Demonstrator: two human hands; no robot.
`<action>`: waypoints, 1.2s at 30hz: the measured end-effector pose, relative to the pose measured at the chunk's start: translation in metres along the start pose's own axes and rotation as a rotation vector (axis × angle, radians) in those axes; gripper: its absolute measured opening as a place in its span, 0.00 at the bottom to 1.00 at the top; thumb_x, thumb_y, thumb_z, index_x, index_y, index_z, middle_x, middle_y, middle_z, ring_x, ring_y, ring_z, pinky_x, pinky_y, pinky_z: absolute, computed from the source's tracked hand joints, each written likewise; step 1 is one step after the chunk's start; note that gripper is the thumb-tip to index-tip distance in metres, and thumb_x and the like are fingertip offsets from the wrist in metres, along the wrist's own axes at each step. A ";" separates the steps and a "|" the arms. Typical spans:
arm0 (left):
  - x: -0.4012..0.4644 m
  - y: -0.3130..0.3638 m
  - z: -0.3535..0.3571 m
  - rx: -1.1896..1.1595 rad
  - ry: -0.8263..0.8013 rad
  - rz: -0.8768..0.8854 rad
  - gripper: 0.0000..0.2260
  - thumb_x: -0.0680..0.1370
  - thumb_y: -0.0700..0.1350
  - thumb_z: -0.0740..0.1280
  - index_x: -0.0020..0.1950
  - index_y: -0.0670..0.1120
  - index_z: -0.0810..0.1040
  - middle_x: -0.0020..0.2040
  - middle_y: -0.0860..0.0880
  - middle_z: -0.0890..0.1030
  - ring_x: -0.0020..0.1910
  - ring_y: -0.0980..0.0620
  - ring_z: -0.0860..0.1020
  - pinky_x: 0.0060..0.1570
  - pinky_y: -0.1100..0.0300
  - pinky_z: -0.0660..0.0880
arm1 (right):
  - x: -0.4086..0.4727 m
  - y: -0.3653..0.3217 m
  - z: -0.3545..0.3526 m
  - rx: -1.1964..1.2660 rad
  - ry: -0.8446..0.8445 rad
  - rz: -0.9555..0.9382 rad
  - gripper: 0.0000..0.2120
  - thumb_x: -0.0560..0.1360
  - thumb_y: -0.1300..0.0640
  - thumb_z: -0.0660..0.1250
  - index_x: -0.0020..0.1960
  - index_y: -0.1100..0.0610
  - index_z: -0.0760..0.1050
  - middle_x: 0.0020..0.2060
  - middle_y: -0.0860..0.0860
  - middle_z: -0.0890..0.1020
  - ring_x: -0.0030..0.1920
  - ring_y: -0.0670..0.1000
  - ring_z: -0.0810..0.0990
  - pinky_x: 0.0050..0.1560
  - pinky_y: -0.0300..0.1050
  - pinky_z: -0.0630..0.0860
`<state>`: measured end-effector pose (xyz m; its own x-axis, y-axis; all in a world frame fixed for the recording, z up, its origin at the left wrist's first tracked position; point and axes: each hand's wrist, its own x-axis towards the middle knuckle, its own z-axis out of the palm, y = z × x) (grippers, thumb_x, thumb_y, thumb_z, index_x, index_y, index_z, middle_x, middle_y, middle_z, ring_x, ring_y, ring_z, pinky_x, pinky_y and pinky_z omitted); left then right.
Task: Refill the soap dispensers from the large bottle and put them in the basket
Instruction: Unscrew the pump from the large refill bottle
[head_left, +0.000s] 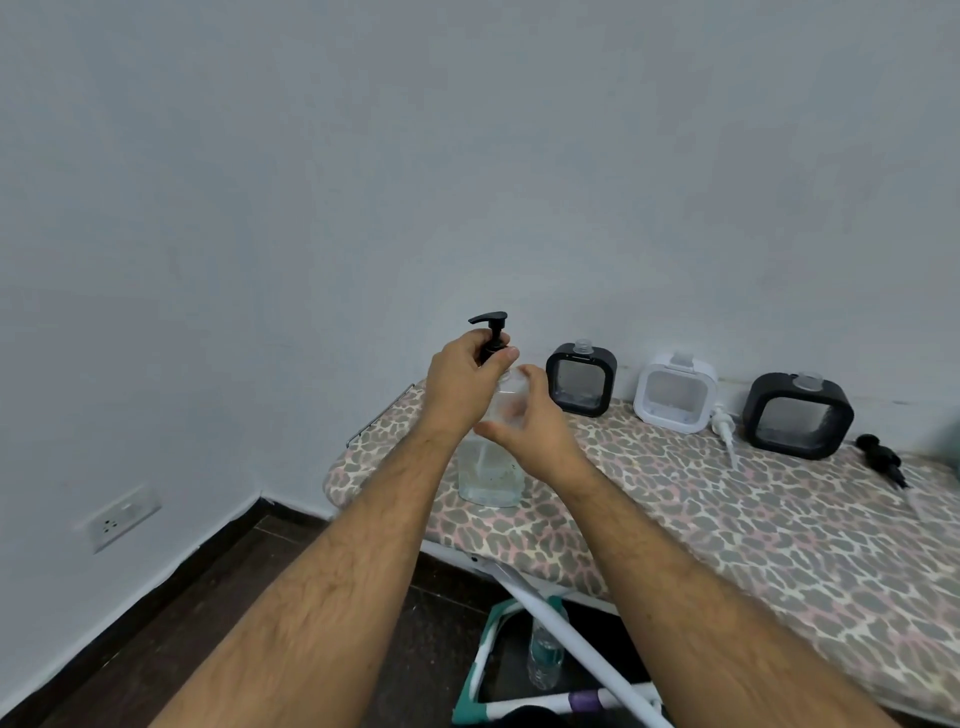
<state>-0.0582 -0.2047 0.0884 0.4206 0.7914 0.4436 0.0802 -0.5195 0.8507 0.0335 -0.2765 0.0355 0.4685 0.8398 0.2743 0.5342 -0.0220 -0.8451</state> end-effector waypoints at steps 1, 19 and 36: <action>-0.001 0.001 0.002 0.019 0.026 0.001 0.05 0.77 0.47 0.71 0.52 0.51 0.80 0.45 0.54 0.84 0.46 0.54 0.83 0.55 0.54 0.79 | 0.000 0.000 0.001 -0.001 0.005 0.006 0.46 0.70 0.47 0.77 0.78 0.50 0.52 0.58 0.47 0.70 0.57 0.47 0.73 0.55 0.44 0.73; 0.003 -0.001 -0.014 -0.105 -0.187 -0.036 0.09 0.79 0.39 0.67 0.59 0.44 0.79 0.54 0.44 0.84 0.53 0.53 0.83 0.57 0.62 0.77 | -0.004 -0.003 -0.002 0.020 -0.019 0.045 0.43 0.72 0.51 0.76 0.77 0.50 0.52 0.59 0.47 0.70 0.59 0.48 0.73 0.58 0.47 0.74; -0.005 0.010 -0.021 -0.137 -0.218 -0.100 0.10 0.81 0.39 0.65 0.59 0.51 0.79 0.54 0.55 0.83 0.51 0.65 0.80 0.53 0.70 0.71 | -0.008 -0.005 0.001 -0.079 0.019 0.021 0.43 0.74 0.49 0.74 0.77 0.50 0.50 0.68 0.53 0.73 0.64 0.54 0.76 0.62 0.54 0.77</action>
<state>-0.0785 -0.2071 0.1002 0.6028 0.7407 0.2967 0.0143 -0.3818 0.9241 0.0262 -0.2828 0.0374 0.4935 0.8280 0.2661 0.5773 -0.0830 -0.8123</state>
